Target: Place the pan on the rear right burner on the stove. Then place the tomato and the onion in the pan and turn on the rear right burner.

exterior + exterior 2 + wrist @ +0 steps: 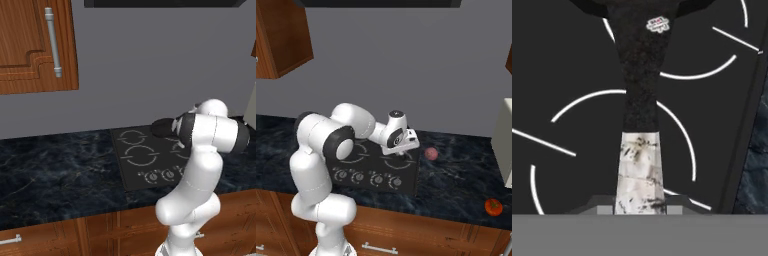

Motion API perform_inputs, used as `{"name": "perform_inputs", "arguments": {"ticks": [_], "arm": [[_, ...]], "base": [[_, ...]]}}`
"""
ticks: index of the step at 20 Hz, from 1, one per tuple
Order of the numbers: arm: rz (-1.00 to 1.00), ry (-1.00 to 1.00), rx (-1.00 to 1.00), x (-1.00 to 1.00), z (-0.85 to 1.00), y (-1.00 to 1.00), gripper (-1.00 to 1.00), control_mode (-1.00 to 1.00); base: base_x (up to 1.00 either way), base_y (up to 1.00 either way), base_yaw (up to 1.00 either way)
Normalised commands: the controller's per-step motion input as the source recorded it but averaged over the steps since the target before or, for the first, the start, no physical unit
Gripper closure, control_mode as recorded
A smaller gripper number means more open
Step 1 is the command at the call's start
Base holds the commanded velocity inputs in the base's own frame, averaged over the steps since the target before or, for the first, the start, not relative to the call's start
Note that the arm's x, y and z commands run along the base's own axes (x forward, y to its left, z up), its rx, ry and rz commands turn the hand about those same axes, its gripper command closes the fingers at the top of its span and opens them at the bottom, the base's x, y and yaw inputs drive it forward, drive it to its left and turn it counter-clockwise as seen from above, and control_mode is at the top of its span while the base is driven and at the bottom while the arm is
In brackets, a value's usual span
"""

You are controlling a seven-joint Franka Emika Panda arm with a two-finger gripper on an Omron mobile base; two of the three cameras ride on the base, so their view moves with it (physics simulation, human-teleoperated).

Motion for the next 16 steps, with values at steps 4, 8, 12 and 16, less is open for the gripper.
{"name": "perform_inputs", "arguments": {"ticks": [4, 8, 12, 16], "arm": [[0.0, 0.05, 0.0, -0.02, -0.05, -0.27, 1.0, -1.0], [-0.01, 0.12, 0.0, 0.0, -0.21, -0.24, 1.0, -1.0], [-0.02, 0.14, 0.0, 0.0, -0.38, -0.21, 1.0, -1.0], [0.0, 0.05, -0.01, 0.01, -0.16, 0.0, 1.0, -1.0]], "base": [[0.0, 0.0, 0.0], [0.0, 0.0, 0.0], [0.0, 0.0, 0.0], [0.0, 0.0, 0.0]]}}
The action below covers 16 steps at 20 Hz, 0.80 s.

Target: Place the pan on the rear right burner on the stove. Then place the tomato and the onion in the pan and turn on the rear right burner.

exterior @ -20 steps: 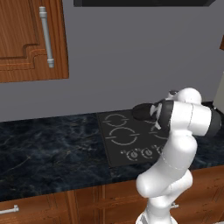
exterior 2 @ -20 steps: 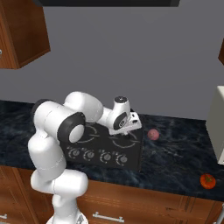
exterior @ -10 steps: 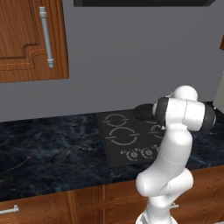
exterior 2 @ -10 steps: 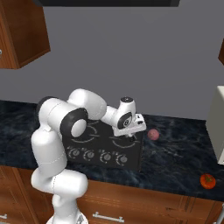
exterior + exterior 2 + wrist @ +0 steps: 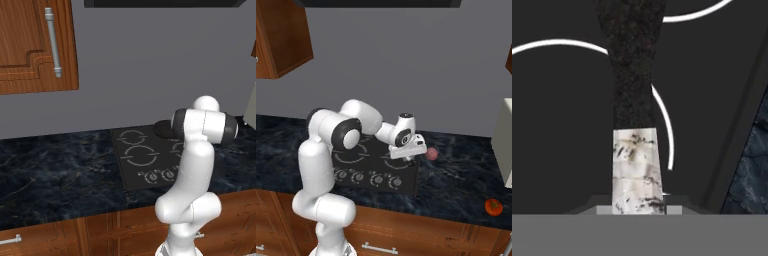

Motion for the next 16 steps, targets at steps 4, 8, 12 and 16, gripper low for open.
{"name": "perform_inputs", "arguments": {"ticks": [4, 8, 12, 16], "arm": [[0.0, 0.04, -0.04, 0.0, -0.16, -0.01, 1.0, -1.0], [0.0, 0.0, 0.0, 0.0, 0.0, 0.0, 1.0, -1.0], [0.0, 0.0, 0.03, 0.0, -0.03, -0.07, 1.0, -1.0], [-0.03, 0.0, 0.07, 0.0, -0.03, -0.27, 1.0, -1.0]], "base": [[0.0, 0.0, 0.0], [0.0, 0.0, 0.0], [0.0, 0.0, 0.0], [0.0, 0.0, 0.0]]}}
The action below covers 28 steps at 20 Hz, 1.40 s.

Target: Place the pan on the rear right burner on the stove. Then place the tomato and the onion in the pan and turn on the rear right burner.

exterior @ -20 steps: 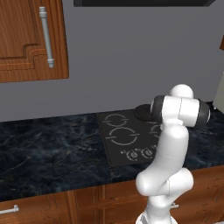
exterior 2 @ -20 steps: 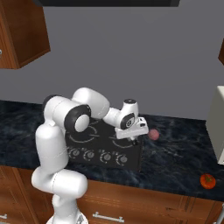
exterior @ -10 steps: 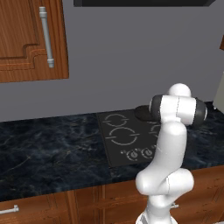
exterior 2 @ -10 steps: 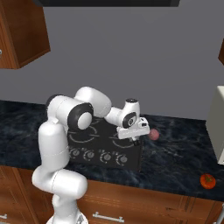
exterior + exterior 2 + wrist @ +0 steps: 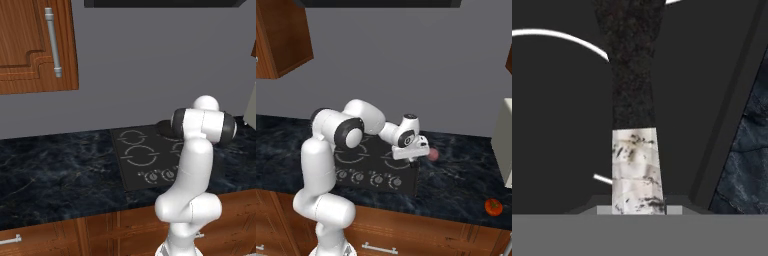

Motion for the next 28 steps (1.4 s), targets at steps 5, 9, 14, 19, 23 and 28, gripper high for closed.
{"name": "perform_inputs", "arguments": {"ticks": [5, 9, 14, 19, 23, 28], "arm": [[-0.02, 0.0, 0.02, 0.0, -0.02, -0.13, 1.0, -1.0], [0.0, 0.0, 0.0, 0.0, 0.0, 0.0, 1.0, -1.0], [0.0, 0.0, 0.0, 0.0, 0.0, 0.05, -1.0, -1.0], [0.0, 0.0, 0.0, 0.0, 0.0, 0.0, -1.0, -1.0], [0.0, 0.0, 0.0, 0.0, 0.01, 0.01, -1.0, -1.0], [-0.02, 0.0, -0.05, 0.0, 0.36, 0.0, -1.0, -1.0]], "base": [[0.0, 0.0, 0.0], [0.0, 0.0, 0.0], [0.0, 0.0, 0.0], [0.0, 0.0, 0.0], [0.0, 0.0, 0.0], [0.0, 0.0, 0.0]]}}
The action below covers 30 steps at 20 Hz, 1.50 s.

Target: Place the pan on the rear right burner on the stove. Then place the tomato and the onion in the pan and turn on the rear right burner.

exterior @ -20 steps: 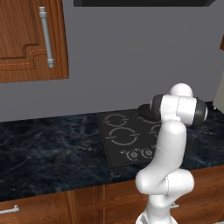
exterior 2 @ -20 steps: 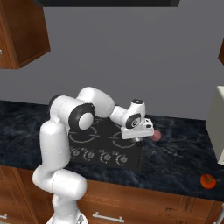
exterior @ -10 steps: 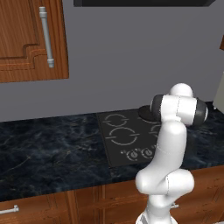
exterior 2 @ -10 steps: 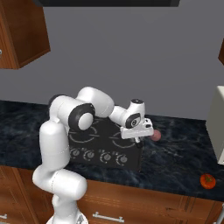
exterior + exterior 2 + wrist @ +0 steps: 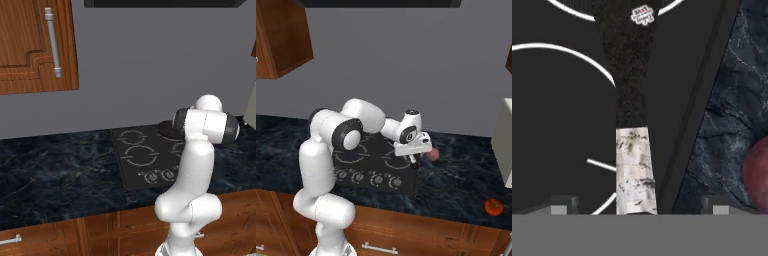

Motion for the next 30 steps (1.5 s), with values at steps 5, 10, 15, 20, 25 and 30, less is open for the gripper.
{"name": "perform_inputs", "arguments": {"ticks": [5, 10, 15, 20, 25, 30], "arm": [[-0.08, 0.0, 0.0, 0.0, 0.47, 0.0, -1.0, -1.0], [-0.17, 0.0, 0.0, 0.0, 0.08, -0.42, -1.0, -1.0], [-0.23, 0.0, 0.0, 0.01, 0.0, -0.46, -1.0, -1.0], [-0.17, 0.0, 0.0, 0.03, 0.0, -0.15, -1.0, -1.0], [-0.06, 0.0, 0.0, 0.04, 0.0, -0.04, -1.0, -1.0], [0.0, -0.02, 0.0, 0.29, 0.0, -0.11, -1.0, -1.0]], "base": [[0.0, 0.0, 0.0], [0.0, 0.0, 0.0], [0.0, 0.0, 0.0], [0.0, 0.0, 0.0], [0.0, 0.0, 0.0], [0.0, 0.0, 0.0]]}}
